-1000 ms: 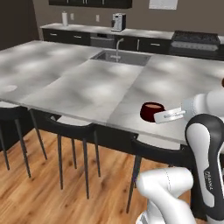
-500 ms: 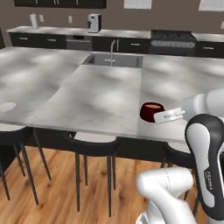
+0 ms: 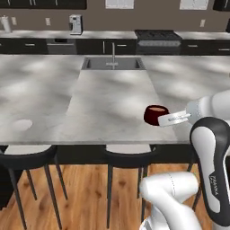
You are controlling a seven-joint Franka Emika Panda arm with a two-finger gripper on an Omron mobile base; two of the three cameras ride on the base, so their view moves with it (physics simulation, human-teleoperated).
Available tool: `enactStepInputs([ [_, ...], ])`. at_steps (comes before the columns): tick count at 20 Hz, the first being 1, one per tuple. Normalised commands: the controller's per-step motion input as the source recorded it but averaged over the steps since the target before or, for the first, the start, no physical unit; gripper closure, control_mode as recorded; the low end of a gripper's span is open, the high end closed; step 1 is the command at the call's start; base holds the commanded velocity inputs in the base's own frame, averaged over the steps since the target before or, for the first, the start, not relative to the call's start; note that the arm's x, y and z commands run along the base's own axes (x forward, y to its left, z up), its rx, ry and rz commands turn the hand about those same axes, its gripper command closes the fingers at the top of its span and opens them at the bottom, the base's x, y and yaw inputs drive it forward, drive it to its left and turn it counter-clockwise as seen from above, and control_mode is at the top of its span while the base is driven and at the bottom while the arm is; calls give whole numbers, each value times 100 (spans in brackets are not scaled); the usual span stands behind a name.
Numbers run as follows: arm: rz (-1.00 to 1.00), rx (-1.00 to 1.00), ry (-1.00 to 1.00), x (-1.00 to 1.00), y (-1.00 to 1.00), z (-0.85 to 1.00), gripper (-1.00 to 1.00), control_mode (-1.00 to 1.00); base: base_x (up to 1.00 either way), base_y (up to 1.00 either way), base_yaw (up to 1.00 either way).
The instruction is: Pick the cup of tea, navigate to the dining table, and place it on the saucer.
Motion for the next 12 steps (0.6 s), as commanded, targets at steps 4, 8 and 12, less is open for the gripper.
enactStepInputs([
  [4, 0, 0, 0, 0, 0, 0, 100, 100, 23, 100, -36],
  [8, 0, 0, 0, 0, 0, 0, 100, 100, 24, 100, -34],
  [12, 0, 0, 0, 0, 0, 0, 100, 100, 25, 100, -27],
])
